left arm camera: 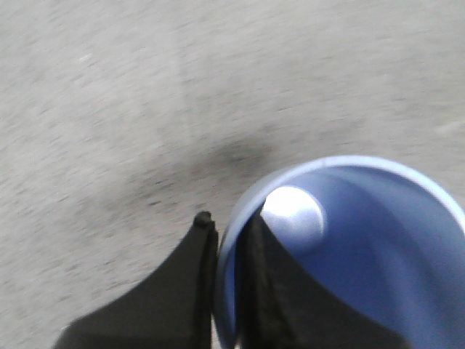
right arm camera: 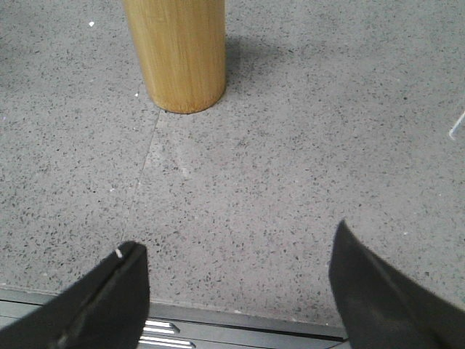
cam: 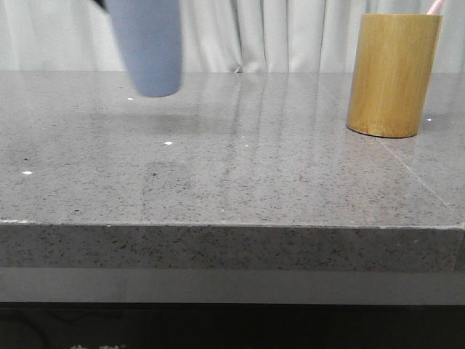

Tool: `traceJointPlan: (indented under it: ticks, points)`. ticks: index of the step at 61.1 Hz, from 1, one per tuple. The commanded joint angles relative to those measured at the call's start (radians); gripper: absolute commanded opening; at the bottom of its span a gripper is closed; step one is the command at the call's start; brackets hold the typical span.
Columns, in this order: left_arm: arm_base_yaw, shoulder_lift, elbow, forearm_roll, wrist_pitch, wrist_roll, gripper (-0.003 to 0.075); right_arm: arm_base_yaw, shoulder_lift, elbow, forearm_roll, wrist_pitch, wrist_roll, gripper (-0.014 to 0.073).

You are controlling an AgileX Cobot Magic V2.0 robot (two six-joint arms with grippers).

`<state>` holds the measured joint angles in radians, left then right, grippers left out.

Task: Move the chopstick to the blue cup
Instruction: 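Carry the blue cup toward the bamboo cup, set it down, open left gripper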

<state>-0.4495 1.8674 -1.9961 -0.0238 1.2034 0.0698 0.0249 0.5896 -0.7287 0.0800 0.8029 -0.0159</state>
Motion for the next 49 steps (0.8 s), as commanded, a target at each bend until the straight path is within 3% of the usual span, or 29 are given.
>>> traceJointPlan:
  ticks: [1, 19, 49]
  points:
    - [-0.058, -0.04, -0.063, -0.013, -0.032, -0.001, -0.0019, 0.0, 0.009, -0.033, 0.005, -0.051, -0.008, 0.0538]
    - [-0.156, 0.055, -0.161, -0.015, -0.026, -0.003, -0.0019, 0.0, 0.009, -0.033, 0.005, -0.032, -0.008, 0.0538]
    - [-0.168, 0.12, -0.186, -0.044, -0.024, -0.006, -0.0018, 0.0, 0.009, -0.033, 0.005, -0.032, -0.008, 0.0538]
